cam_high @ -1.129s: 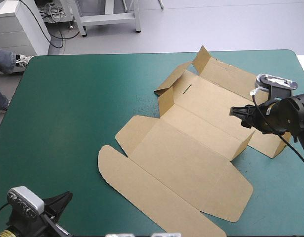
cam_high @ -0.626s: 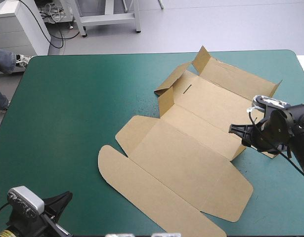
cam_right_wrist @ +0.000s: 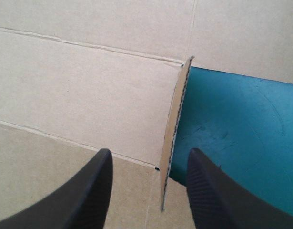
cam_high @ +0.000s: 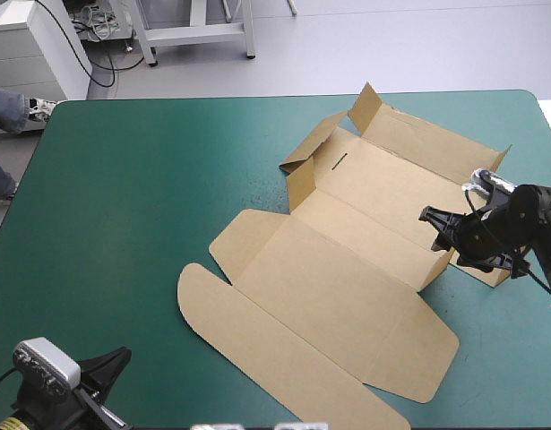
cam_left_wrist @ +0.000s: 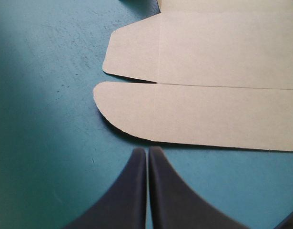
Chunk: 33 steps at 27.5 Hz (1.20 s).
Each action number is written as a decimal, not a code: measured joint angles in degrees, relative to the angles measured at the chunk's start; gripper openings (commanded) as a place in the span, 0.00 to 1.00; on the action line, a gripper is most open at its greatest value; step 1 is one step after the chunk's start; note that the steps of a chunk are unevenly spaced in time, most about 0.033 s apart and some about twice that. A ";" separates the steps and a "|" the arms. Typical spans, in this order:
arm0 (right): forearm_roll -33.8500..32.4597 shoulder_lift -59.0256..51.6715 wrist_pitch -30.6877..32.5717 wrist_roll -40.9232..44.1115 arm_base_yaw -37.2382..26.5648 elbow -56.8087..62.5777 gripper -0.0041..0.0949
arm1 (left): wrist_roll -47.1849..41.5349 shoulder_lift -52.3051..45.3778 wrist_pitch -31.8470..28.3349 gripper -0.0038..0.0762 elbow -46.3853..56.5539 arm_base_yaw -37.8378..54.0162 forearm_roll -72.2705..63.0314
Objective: Fold the box
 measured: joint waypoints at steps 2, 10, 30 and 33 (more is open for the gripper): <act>0.16 1.99 -0.05 -0.20 0.00 0.00 0.49 | 0.00 0.00 0.00 0.04 0.00 0.00 0.00; -1.23 7.84 -1.66 0.58 0.00 0.00 0.49 | 0.00 0.00 0.00 0.04 0.00 0.00 0.05; -1.84 10.31 -1.66 -0.31 0.00 -0.12 0.03 | 0.25 0.00 0.00 0.04 0.00 0.00 -0.01; -1.92 10.31 -1.66 -1.40 0.00 -0.12 0.03 | 0.25 0.00 0.00 0.04 0.00 0.00 -0.01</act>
